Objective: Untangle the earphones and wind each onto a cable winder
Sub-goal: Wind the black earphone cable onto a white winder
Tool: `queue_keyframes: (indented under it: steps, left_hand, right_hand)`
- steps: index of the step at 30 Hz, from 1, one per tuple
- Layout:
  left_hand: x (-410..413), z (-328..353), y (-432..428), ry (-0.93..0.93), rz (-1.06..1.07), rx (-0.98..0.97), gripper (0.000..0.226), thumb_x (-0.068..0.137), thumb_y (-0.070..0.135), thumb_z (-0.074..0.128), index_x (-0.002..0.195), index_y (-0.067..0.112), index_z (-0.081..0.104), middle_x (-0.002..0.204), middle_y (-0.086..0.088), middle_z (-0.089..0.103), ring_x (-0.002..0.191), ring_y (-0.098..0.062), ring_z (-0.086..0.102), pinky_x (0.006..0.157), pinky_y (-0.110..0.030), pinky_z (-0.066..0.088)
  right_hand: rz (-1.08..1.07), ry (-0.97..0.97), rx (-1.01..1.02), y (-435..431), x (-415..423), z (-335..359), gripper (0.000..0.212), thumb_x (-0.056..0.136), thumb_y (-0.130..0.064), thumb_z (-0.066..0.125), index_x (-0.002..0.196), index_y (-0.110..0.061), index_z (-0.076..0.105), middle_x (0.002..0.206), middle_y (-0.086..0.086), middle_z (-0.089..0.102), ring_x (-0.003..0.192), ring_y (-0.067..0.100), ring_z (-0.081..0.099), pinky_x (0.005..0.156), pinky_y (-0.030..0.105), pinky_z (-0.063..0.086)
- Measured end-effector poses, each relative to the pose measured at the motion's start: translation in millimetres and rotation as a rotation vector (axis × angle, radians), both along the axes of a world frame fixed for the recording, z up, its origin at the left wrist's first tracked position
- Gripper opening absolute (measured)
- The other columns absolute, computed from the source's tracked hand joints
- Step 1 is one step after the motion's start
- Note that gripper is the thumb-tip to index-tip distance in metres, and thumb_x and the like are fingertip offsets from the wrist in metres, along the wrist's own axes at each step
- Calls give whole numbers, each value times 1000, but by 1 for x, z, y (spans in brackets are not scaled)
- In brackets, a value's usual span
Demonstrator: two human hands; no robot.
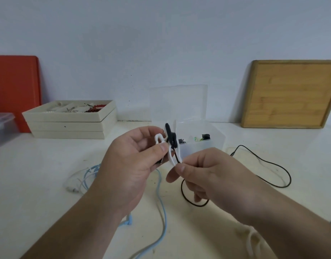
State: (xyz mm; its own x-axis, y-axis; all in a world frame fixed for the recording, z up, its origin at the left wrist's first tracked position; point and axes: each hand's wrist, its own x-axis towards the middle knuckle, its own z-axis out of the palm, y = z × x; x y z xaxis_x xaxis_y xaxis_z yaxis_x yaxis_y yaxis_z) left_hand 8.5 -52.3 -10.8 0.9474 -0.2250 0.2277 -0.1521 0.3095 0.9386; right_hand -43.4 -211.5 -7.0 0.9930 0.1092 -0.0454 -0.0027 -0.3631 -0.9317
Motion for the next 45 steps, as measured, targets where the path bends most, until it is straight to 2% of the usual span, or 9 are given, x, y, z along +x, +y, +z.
queue_keyframes:
  steps: [6, 10, 13, 15, 17, 20, 26, 29, 45]
  left_hand:
    - [0, -2, 4, -170, 150, 357, 28, 82, -3, 74, 93, 23, 74, 87, -3, 77, 87, -33, 71, 91, -56, 55]
    - [-3, 0, 3, -188, 85, 414, 31, 81, -7, 72, 88, 23, 76, 88, 0, 78, 89, -22, 73, 89, -39, 57]
    - [-7, 1, 0, -192, -21, 405, 33, 78, -12, 71, 86, 20, 77, 88, -1, 78, 89, -16, 74, 86, -30, 59]
    - [-10, 1, -2, -193, -108, 376, 29, 75, -9, 75, 87, 18, 77, 89, -2, 78, 88, -15, 73, 84, -25, 57]
    - [-11, -1, -4, -172, -178, 325, 29, 68, 1, 73, 89, 20, 77, 89, -2, 77, 86, -14, 72, 78, -21, 55]
    - [-9, -2, -3, -129, -239, 229, 30, 65, 0, 70, 89, 17, 78, 89, -4, 76, 82, -14, 70, 72, -21, 55]
    - [-7, -1, -4, -89, -199, 68, 31, 65, 0, 70, 87, 19, 80, 91, -13, 76, 83, -23, 70, 76, -30, 57]
    - [-4, -3, -4, -63, -82, 34, 29, 66, 3, 72, 89, 18, 79, 92, -13, 77, 83, -22, 71, 74, -27, 57]
    - [3, -3, 0, -38, 100, 194, 29, 83, -11, 66, 95, 14, 75, 89, -9, 78, 76, -19, 71, 66, -25, 55]
  right_hand:
    - [0, -100, 154, -12, -3, 13, 29, 95, -25, 64, 75, -7, 75, 47, -6, 34, 44, 10, 29, 52, 28, 35]
    - [-116, -209, 364, -32, -4, 26, 22, 84, -17, 63, 69, -5, 73, 51, -1, 29, 47, 14, 20, 42, 23, 20]
    - [-280, -340, 104, -37, -4, 26, 25, 89, -27, 64, 71, -12, 74, 50, 1, 34, 48, 25, 23, 44, 33, 22]
    - [-379, -421, -98, -36, -3, 26, 27, 91, -33, 67, 72, -17, 74, 46, -2, 36, 42, 20, 28, 41, 26, 26]
    - [-425, -457, -129, -35, -1, 24, 25, 92, -29, 66, 71, -16, 73, 41, -9, 34, 37, 7, 26, 36, 14, 23]
    - [-444, -417, -89, -35, 3, 19, 25, 92, -28, 68, 72, -14, 72, 43, -7, 33, 36, 8, 23, 34, 15, 20]
    - [-157, -76, -317, -23, 7, 4, 36, 98, -37, 58, 65, -31, 71, 57, 0, 42, 49, 16, 34, 45, 24, 28]
    - [56, -12, -329, -10, 6, -5, 35, 103, -30, 50, 77, -22, 72, 56, -6, 46, 52, 13, 39, 53, 27, 33]
    - [197, -239, -240, -19, -9, 21, 30, 92, -40, 62, 73, -18, 72, 50, -8, 31, 48, 13, 28, 47, 24, 25]
